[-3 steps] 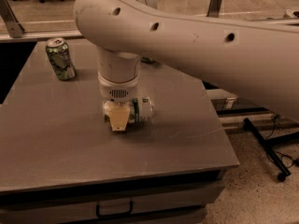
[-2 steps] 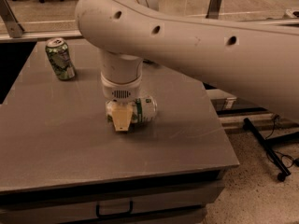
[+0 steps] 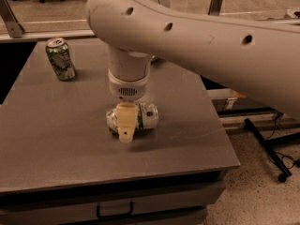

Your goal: Knock 7up can over

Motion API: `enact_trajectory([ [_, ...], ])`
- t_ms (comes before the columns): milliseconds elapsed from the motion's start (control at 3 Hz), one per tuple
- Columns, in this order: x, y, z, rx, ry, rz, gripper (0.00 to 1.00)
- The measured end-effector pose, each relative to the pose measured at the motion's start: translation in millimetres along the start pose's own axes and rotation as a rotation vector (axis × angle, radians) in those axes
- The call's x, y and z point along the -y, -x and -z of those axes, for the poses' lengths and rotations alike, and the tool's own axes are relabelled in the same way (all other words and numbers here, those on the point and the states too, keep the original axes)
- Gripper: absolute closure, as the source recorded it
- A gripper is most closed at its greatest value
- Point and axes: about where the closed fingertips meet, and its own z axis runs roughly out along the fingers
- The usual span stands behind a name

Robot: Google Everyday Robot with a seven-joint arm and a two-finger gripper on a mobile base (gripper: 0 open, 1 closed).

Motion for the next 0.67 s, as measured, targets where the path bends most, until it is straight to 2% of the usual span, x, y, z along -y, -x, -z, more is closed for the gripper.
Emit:
enact_trajectory([
  [667,2.2,-6.3,7.3,0.021,-0.023,-0.034,0.0],
])
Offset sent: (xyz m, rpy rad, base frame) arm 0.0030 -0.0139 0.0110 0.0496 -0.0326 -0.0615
